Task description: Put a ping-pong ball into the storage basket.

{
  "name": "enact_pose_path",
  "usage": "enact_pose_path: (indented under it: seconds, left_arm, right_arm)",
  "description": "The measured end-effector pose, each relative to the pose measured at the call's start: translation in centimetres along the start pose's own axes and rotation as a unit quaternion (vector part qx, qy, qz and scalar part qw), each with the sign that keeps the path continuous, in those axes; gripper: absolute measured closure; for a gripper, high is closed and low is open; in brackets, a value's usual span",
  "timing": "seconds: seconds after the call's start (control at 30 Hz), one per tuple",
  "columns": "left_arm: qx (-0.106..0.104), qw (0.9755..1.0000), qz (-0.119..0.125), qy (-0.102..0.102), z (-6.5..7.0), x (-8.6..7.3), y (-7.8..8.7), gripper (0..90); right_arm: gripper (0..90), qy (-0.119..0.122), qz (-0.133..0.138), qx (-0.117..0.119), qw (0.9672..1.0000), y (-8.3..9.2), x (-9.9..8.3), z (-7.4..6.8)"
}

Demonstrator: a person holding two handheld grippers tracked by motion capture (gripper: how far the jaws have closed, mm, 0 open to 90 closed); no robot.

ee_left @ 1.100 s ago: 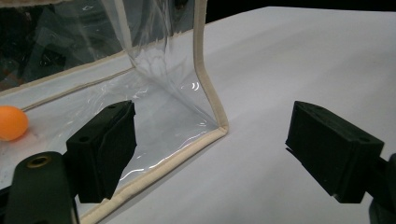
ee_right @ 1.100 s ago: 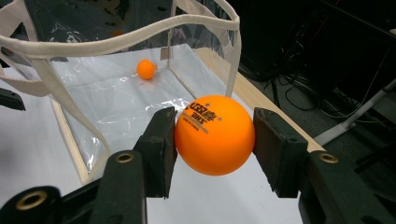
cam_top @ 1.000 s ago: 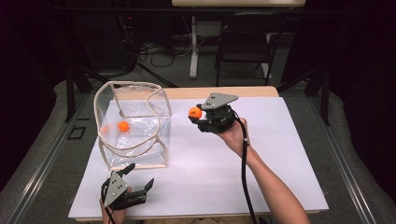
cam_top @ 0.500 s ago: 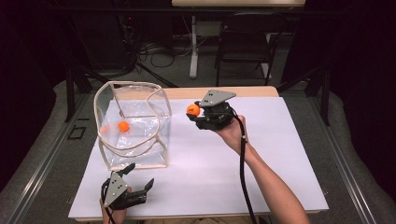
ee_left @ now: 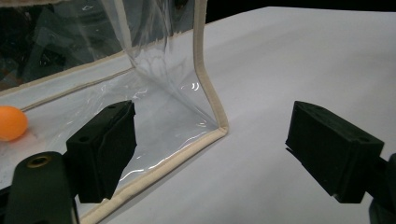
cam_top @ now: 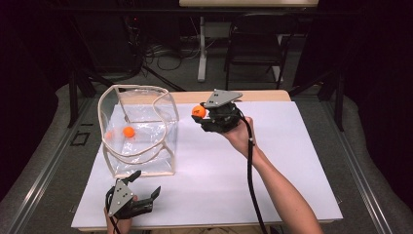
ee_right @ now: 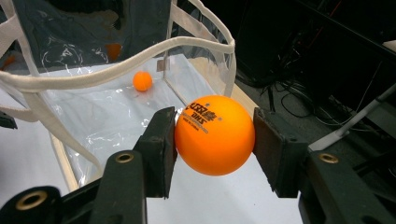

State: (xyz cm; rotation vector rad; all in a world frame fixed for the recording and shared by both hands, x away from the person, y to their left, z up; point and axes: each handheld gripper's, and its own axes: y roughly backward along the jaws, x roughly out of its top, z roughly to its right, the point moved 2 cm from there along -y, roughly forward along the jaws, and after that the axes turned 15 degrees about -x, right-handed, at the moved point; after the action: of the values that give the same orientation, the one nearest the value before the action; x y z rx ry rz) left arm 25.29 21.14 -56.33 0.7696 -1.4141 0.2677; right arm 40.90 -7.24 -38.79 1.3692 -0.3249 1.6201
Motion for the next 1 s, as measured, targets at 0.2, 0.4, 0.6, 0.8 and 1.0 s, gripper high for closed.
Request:
enact_pose_path:
  seconds: [0.2, 0.4, 0.6, 0.8, 1.0]
  left_arm:
    - [0.000, 1.0000, 0.000, 0.000, 0.0, 0.0, 0.0, 15.6]
    - [0.000, 1.0000, 0.001, -0.001, 0.0, 0.0, 0.0, 15.7]
    - [-0.001, 1.0000, 0.000, -0.001, 0.0, 0.0, 0.0, 15.6]
    - [-0.001, 1.0000, 0.001, -0.001, 0.0, 0.0, 0.0, 15.6]
    - [-0.001, 1.0000, 0.000, -0.001, 0.0, 0.0, -0.1, 15.6]
  right_arm:
    - [50.9, 0.001, 0.000, 0.002, 1.0000, -0.4, 0.3, -0.1]
    - [50.9, 0.001, -0.001, 0.004, 1.0000, -0.7, 0.7, -0.1]
    - [50.9, 0.003, -0.002, 0.004, 1.0000, -1.1, 1.0, -0.3]
    - [50.9, 0.004, -0.001, 0.005, 1.0000, -1.3, 1.4, -0.4]
    - [50.9, 0.006, 0.000, 0.005, 1.0000, -1.5, 1.7, -0.5]
